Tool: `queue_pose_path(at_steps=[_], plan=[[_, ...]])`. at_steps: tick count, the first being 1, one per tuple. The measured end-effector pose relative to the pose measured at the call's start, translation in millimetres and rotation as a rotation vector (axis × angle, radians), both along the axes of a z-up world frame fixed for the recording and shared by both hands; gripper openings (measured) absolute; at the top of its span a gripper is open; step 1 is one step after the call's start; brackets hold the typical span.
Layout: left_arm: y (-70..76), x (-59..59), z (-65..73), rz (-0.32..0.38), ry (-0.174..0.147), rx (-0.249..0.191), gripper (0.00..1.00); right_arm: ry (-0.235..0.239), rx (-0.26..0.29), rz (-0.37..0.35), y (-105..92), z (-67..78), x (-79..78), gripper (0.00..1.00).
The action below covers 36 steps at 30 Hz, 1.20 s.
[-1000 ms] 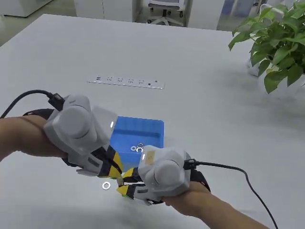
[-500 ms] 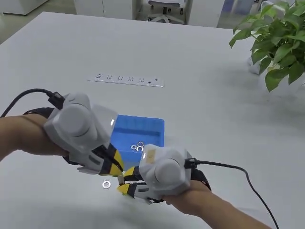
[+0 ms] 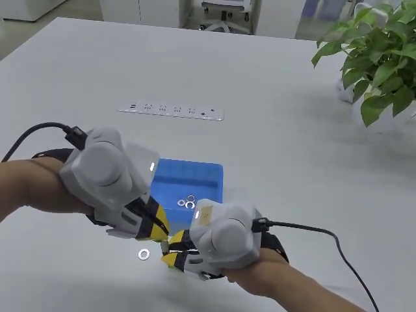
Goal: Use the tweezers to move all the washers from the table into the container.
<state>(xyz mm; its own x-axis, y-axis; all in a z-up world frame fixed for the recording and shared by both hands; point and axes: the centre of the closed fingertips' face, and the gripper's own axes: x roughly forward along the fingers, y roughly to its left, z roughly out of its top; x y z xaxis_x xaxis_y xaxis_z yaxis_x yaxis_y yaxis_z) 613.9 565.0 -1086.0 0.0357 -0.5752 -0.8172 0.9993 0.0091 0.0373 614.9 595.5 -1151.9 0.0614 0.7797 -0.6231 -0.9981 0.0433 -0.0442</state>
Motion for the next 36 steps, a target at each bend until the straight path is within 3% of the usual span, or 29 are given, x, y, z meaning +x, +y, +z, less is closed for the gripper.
queue_pose_path(at_steps=[16, 36], plan=[[-1.1, -0.9, 4.0, -0.011, -0.002, 0.005, 0.06, 0.007, 0.005, -0.011, -1.7, 3.8, 0.2, 0.10], [0.2, 11.6, 37.6, -0.027, -0.013, 0.005, 0.06, -0.006, 0.036, -0.019, 0.9, 37.5, 13.7, 0.10]])
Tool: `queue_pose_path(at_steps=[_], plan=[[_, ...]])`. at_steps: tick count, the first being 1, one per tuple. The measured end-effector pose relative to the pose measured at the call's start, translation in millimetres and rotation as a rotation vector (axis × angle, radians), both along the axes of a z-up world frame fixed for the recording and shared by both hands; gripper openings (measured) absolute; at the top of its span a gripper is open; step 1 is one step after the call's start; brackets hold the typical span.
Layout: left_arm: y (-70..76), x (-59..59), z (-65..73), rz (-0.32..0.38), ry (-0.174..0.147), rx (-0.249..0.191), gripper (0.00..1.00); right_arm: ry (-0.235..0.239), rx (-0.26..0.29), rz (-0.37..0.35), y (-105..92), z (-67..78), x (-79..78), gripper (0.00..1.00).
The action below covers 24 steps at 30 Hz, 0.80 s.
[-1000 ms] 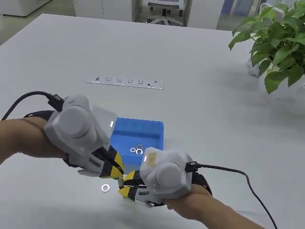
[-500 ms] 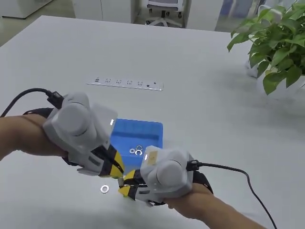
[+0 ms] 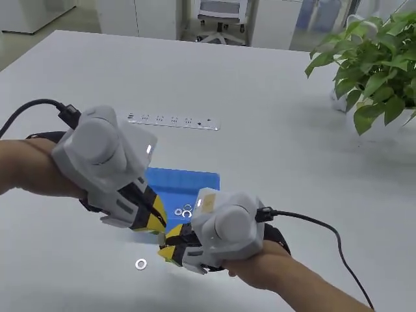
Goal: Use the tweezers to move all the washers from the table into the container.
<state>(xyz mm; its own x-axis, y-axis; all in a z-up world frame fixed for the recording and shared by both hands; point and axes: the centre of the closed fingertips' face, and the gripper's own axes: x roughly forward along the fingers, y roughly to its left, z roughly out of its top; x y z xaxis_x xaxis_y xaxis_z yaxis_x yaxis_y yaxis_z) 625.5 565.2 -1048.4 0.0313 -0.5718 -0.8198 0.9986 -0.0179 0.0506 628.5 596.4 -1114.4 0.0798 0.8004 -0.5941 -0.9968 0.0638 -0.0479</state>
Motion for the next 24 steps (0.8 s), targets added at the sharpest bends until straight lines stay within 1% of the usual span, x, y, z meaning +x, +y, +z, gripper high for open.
queue_pose_path(at_steps=[6, 13, 19, 24], plan=[[-0.3, 7.0, 8.6, -0.005, -0.006, 0.003, 0.06, -0.012, 0.001, 0.001, 0.0, 9.5, 8.4, 0.10], [1.0, 17.3, 18.4, -0.009, -0.026, 0.004, 0.06, -0.029, 0.002, 0.007, 2.2, 19.0, 19.7, 0.10], [3.5, 29.0, 27.1, -0.009, -0.045, 0.004, 0.06, -0.046, 0.006, 0.006, 4.7, 27.8, 33.0, 0.10], [4.8, 39.6, 31.0, -0.006, -0.066, 0.003, 0.06, -0.059, 0.007, 0.002, 6.7, 31.9, 45.3, 0.10]])
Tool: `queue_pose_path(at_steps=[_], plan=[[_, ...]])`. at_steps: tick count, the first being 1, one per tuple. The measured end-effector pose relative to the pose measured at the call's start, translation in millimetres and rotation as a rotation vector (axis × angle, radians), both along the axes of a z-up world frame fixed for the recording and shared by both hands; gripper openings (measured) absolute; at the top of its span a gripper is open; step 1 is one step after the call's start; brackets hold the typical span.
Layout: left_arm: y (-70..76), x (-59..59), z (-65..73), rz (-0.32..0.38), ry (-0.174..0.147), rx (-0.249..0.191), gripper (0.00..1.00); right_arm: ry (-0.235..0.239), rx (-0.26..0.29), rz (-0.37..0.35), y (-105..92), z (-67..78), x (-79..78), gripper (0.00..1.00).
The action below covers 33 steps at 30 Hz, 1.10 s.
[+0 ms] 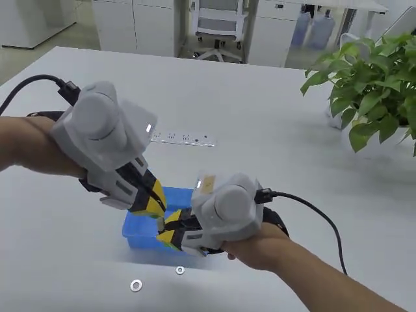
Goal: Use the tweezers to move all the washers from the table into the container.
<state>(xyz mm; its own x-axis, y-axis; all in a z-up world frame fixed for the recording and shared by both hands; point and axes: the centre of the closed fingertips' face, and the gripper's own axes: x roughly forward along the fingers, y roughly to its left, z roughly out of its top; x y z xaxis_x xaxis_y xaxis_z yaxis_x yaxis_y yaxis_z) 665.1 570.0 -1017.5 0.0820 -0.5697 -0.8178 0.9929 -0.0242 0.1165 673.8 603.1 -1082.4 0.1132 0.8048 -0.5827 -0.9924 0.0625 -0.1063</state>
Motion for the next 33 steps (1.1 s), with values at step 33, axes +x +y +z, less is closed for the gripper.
queue_pose_path(at_steps=[33], plan=[[15.7, 47.4, -42.1, 0.040, 0.000, 0.015, 0.06, 0.023, -0.032, 0.030, 15.1, -42.1, 46.0, 0.10]])
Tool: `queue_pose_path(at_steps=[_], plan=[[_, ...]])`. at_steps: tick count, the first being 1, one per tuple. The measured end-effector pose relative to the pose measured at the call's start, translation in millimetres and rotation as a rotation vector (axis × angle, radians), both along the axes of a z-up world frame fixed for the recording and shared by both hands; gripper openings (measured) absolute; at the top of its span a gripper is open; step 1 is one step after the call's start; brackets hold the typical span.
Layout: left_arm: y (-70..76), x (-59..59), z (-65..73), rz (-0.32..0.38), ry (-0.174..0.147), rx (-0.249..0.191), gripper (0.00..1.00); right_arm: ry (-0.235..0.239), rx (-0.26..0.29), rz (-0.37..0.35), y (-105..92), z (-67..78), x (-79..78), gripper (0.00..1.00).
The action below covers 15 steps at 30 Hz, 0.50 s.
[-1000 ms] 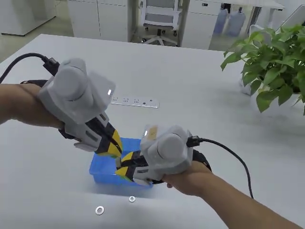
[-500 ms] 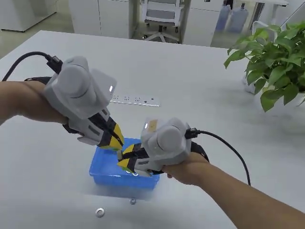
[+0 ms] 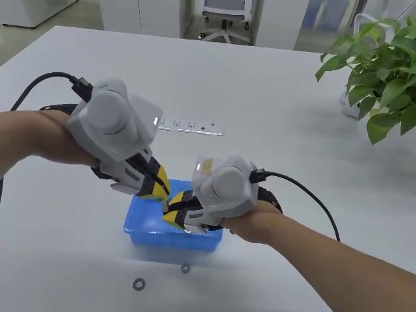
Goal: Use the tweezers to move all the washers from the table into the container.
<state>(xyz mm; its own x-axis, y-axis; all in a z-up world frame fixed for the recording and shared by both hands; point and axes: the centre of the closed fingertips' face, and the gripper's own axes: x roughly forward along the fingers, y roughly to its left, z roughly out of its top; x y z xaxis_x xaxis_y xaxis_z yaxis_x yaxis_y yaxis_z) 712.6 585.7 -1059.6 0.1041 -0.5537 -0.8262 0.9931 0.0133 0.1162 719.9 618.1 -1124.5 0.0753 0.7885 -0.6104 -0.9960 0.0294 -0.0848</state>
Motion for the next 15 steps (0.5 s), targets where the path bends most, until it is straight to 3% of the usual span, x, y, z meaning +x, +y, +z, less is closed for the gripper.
queue_pose_path(at_steps=[15], plan=[[2.4, 7.6, -20.1, 0.014, 0.029, 0.005, 0.06, 0.038, -0.028, 0.028, 1.0, -21.2, 5.2, 0.11]])
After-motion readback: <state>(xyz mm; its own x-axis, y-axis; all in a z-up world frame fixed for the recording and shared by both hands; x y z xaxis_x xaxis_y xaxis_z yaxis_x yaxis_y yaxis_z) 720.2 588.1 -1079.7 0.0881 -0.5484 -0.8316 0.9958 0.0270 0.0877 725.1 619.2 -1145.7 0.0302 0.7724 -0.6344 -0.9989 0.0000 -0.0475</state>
